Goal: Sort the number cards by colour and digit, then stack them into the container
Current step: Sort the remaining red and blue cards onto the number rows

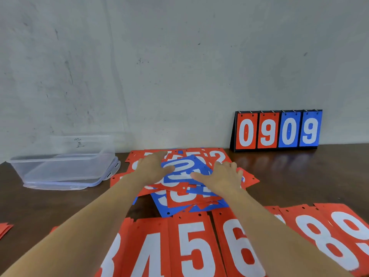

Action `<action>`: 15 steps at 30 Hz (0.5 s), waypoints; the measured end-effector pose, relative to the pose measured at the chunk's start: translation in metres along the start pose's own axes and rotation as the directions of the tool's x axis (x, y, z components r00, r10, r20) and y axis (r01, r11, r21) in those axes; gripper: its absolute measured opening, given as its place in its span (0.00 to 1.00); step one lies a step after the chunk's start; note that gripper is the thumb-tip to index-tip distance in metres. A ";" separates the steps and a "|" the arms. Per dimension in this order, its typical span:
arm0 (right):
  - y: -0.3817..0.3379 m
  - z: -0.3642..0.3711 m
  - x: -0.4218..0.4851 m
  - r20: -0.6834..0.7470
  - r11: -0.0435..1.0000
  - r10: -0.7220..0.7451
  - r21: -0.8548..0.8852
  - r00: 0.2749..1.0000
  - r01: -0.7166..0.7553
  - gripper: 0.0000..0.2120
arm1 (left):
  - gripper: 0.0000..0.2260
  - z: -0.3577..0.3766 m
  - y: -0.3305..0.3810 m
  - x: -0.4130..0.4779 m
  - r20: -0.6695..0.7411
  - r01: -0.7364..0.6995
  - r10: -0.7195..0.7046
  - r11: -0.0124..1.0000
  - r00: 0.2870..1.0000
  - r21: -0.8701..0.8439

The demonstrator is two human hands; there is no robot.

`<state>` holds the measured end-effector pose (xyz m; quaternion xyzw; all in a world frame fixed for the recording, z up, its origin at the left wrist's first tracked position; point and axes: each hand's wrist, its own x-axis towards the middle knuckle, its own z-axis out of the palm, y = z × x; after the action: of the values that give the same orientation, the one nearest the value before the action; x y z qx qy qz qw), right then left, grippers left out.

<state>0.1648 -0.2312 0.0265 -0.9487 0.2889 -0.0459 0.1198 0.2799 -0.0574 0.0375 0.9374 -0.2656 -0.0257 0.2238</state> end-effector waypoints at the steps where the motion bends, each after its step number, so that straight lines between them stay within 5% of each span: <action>1: -0.004 0.004 0.004 0.015 0.999 0.032 -0.003 0.999 -0.032 0.47 | 0.33 0.004 0.001 0.008 0.034 0.004 -0.004 1.000 0.999 0.006; 7: -0.006 0.022 0.021 0.036 0.992 0.128 -0.017 0.991 -0.127 0.49 | 0.43 0.024 -0.001 0.039 0.192 0.091 -0.123 0.982 0.974 0.166; 15: 0.001 0.028 0.028 -0.069 0.977 0.154 0.159 0.986 -0.142 0.38 | 0.37 0.023 0.003 0.044 0.047 0.026 -0.043 0.949 0.998 0.315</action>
<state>0.1918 -0.2420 -0.0004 -0.9099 0.3590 -0.0975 0.1838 0.3126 -0.0912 0.0215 0.9645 -0.2559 -0.0120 0.0642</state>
